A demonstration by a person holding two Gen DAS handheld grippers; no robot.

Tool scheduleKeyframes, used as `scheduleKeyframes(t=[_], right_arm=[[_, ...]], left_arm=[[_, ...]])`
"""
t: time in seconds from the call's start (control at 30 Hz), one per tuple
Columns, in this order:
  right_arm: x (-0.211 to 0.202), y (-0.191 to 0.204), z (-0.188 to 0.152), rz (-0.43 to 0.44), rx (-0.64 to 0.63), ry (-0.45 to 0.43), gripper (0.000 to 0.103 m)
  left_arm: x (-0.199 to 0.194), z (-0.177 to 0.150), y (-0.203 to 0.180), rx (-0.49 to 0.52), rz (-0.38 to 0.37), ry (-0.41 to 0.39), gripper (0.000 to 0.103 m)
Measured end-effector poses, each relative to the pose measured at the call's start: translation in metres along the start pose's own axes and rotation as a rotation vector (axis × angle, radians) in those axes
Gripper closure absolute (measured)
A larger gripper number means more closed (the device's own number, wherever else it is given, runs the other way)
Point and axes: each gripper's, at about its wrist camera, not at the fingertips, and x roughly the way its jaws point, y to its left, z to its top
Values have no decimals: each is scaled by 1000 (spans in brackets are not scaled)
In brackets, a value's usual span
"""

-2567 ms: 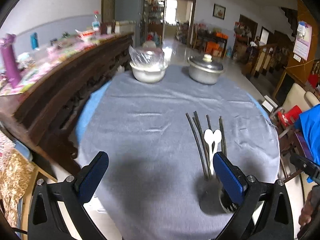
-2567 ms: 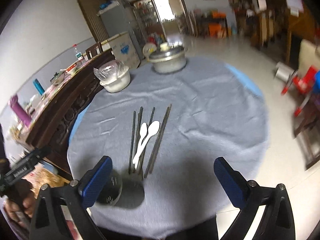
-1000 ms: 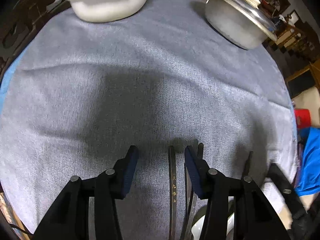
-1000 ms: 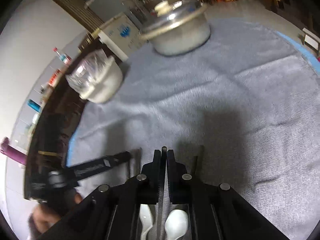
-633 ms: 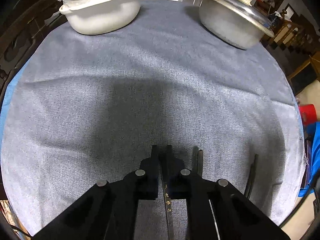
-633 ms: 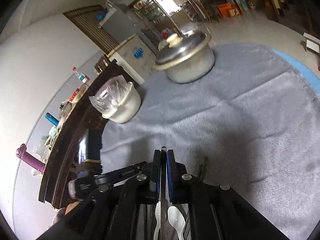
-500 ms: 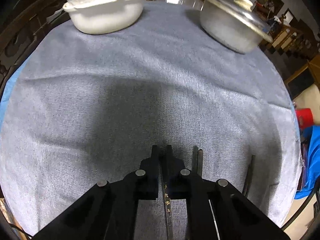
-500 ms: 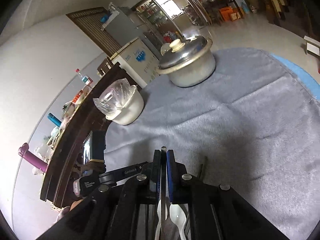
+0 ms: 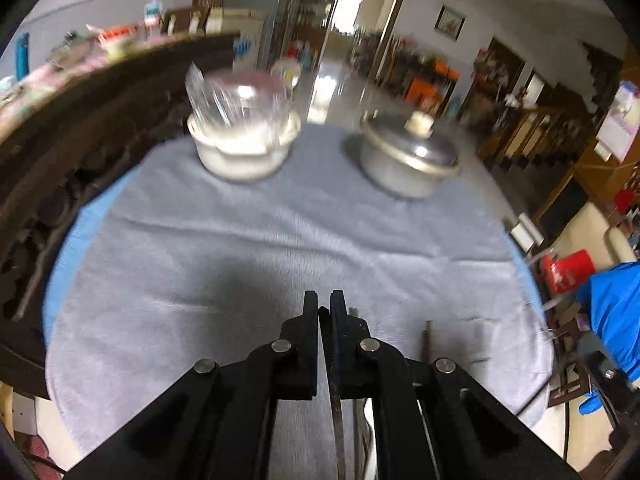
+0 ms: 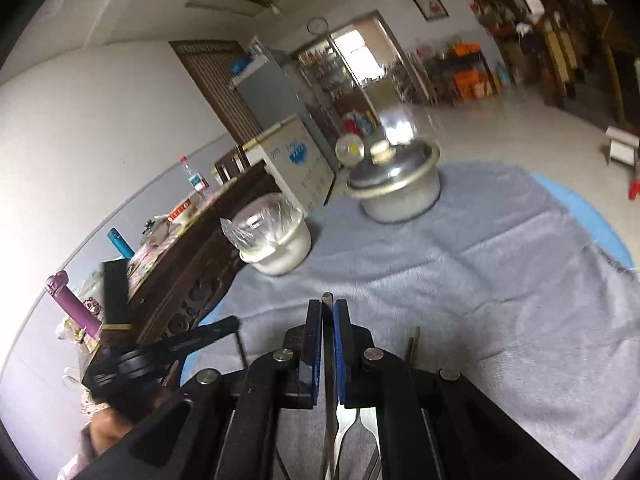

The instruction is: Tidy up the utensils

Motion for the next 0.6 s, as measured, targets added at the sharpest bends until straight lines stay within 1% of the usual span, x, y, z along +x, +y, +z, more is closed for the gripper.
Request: scheduleKeyframes(t=[0.07, 0.1, 0.17, 0.3, 0.43, 0.6], right_arm=[[-14, 11, -3, -8, -21, -31, 97], [-23, 17, -6, -12, -33, -49, 97], [-38, 28, -9, -19, -51, -84, 97], [-59, 47, -13, -33, -73, -138, 97], [-77, 59, -12, -38, -84, -175, 97], [-111, 78, -10, -37, -116, -240, 97]], left_arm=[[-29, -7, -1, 6, -7, -52, 97], [-36, -10, -3, 8, -11, -72, 97], [-62, -17, -3, 17, -14, -125, 97], [-99, -22, -5, 27, -18, -203, 98], [-120, -22, -8, 48, -17, -270, 98], [-153, -23, -9, 54, -44, -328, 98]])
